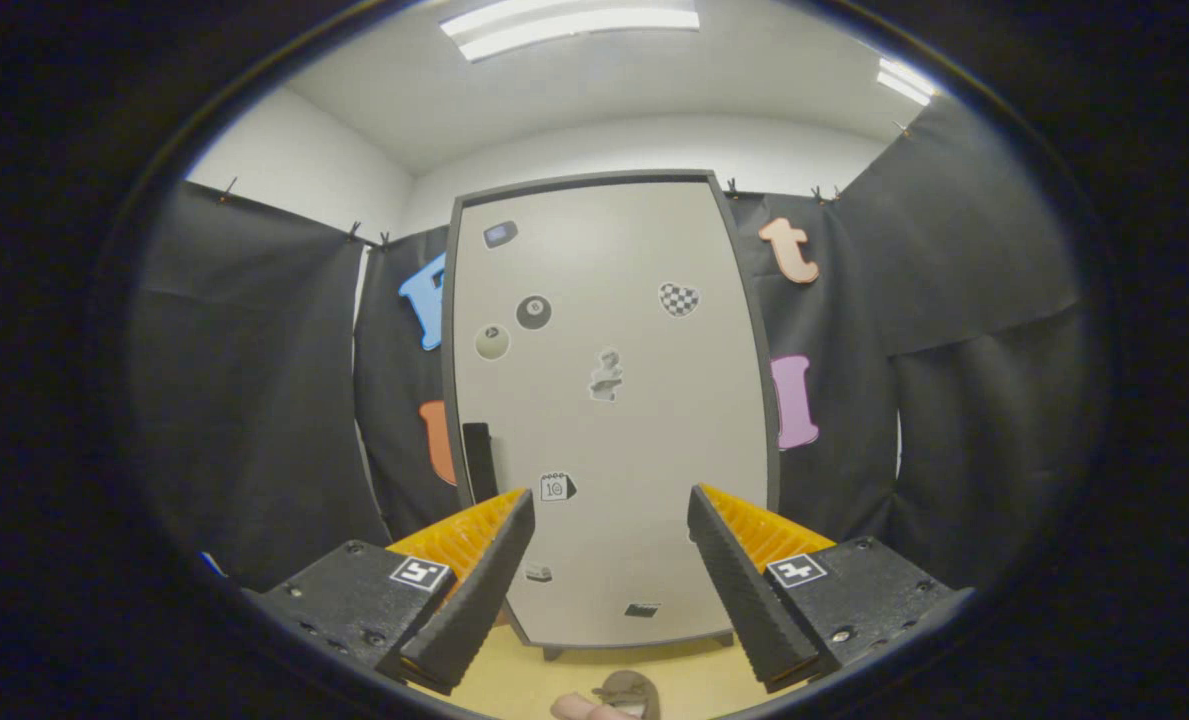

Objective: Open the shoe cabinet door, grab the shoes and put them into the shoe cabinet, then close the shoe cabinet door.

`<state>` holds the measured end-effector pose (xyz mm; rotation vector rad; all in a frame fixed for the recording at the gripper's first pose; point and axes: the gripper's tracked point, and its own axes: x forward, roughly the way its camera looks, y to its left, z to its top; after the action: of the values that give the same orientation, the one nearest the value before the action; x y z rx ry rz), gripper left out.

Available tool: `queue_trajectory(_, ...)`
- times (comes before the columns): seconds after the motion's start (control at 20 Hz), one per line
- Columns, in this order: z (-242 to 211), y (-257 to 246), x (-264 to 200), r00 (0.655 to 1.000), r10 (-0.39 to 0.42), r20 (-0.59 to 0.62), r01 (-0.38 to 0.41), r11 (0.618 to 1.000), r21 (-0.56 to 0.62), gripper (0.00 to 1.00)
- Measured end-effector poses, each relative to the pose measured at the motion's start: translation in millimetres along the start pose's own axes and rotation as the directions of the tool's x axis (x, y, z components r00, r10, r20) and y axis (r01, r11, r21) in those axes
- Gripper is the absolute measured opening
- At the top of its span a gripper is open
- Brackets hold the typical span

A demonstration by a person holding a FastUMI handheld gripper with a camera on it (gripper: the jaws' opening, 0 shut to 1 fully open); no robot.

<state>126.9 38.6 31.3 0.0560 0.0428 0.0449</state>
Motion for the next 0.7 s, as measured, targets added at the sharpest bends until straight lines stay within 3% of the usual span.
queue_trajectory(0.3,-13,48,76,0.996,0.069,-0.052,-0.067,0.997,0.032,0.97)
queue_trajectory(0.55,-25,103,114,0.981,0.182,-0.067,-0.181,0.983,0.023,0.97)
queue_trajectory(0.7,-30,123,129,0.979,0.192,-0.073,-0.193,0.981,-0.01,0.95)
